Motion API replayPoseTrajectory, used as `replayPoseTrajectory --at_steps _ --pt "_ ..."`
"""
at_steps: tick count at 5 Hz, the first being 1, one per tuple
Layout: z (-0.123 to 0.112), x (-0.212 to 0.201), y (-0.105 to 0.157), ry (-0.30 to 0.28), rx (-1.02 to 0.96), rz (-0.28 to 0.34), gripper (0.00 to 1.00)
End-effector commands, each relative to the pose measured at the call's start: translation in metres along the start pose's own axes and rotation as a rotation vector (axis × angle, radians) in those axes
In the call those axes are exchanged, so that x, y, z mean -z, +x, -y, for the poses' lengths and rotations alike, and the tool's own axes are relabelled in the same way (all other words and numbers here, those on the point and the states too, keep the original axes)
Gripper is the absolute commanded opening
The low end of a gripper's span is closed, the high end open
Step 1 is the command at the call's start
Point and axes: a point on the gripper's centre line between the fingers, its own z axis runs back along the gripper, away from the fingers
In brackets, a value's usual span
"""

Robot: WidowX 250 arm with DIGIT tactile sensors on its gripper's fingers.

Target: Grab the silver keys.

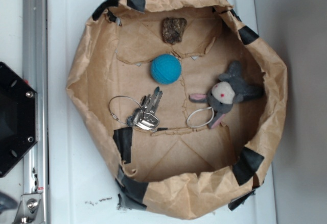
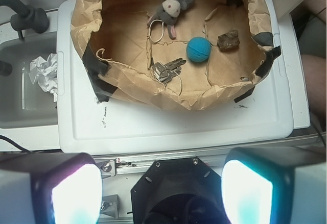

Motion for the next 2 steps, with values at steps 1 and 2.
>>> replayPoseTrajectory --at_steps 1,2 --pt "0.0 0.0 0.0 0.0 0.0 0.0 1.0" --pt "-0.002 0.003 0.014 0.005 0.002 0.085 1.0"
